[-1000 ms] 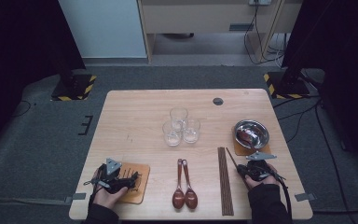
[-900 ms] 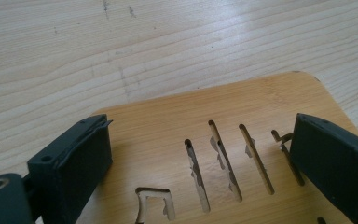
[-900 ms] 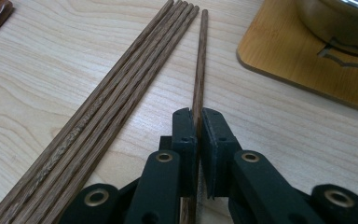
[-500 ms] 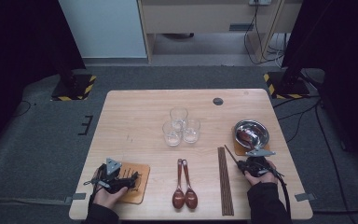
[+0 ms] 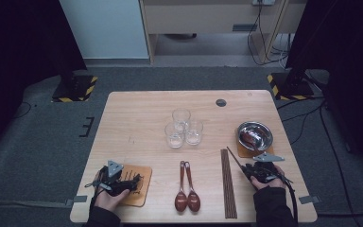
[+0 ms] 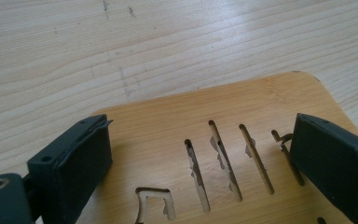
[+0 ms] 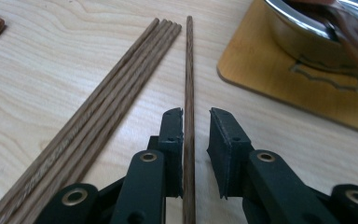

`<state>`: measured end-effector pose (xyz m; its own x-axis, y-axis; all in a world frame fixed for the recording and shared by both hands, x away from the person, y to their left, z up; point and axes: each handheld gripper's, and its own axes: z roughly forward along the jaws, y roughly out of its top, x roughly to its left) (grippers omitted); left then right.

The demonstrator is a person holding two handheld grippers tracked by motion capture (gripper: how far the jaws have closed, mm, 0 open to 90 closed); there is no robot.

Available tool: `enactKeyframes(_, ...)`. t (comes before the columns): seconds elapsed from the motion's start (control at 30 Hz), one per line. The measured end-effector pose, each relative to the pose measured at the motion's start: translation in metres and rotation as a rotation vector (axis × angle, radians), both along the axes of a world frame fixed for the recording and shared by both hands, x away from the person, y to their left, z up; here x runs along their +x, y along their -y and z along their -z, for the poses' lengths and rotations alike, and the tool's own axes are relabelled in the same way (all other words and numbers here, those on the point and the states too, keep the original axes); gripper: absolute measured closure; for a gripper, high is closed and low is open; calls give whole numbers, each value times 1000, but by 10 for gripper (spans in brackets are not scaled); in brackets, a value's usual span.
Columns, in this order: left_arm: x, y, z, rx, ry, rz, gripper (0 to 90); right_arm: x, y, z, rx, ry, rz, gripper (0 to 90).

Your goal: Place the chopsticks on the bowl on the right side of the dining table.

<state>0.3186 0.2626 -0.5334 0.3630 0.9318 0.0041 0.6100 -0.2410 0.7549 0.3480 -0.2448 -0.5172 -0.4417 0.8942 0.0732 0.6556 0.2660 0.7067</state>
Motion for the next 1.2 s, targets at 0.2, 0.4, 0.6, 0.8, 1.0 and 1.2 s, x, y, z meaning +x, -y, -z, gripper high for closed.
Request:
enactKeyframes(0.2, 0, 0, 0, 0, 0, 0, 44, -13, 6, 0, 7, -2, -4, 768)
enactKeyframes(0.4, 0, 0, 0, 0, 0, 0, 44, -25, 10, 3, 3, -16, -8, 794)
enactKeyframes(0.6, 0, 0, 0, 0, 0, 0, 44, -29, 11, 5, -10, -27, -9, 820)
enactKeyframes(0.8, 0, 0, 0, 0, 0, -1, 44, -30, 10, 6, -25, -34, -12, 834)
enactKeyframes(1.0, 0, 0, 0, 0, 0, -1, 43, -30, 8, 6, -36, -26, -2, 850)
enactKeyframes(1.2, 0, 0, 0, 0, 0, -1, 43, -27, 10, 4, 2, -30, 2, 850)
